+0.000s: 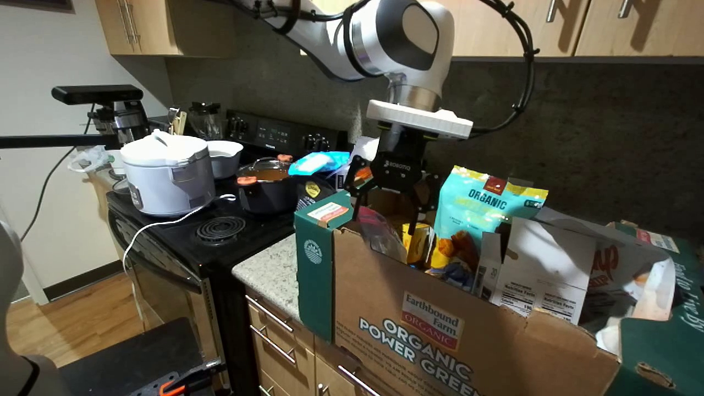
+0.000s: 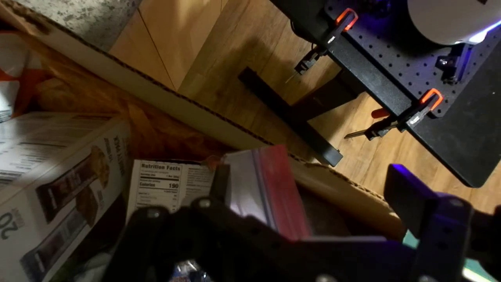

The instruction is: Remove the ziploc bag from the box and put it on the things on the counter

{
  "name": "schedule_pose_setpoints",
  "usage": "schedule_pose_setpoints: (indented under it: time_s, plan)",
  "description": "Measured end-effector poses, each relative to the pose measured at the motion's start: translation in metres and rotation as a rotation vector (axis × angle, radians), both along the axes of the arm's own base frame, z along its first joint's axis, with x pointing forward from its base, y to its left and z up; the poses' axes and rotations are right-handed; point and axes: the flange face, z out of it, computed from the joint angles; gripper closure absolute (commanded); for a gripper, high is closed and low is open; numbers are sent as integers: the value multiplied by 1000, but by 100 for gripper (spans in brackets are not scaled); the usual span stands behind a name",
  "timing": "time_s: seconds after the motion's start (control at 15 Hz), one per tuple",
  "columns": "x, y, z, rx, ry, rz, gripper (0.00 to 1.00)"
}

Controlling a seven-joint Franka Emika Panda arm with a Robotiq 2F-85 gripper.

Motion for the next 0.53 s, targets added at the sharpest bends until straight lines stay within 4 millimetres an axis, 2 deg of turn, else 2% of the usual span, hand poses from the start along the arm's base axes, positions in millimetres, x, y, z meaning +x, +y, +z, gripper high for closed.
schedule_pose_setpoints:
  time_s: [0.33, 0.53]
  plan:
    - [10, 5, -30, 64, 60, 55, 0]
    - [18, 10, -36, 122, 67, 94, 0]
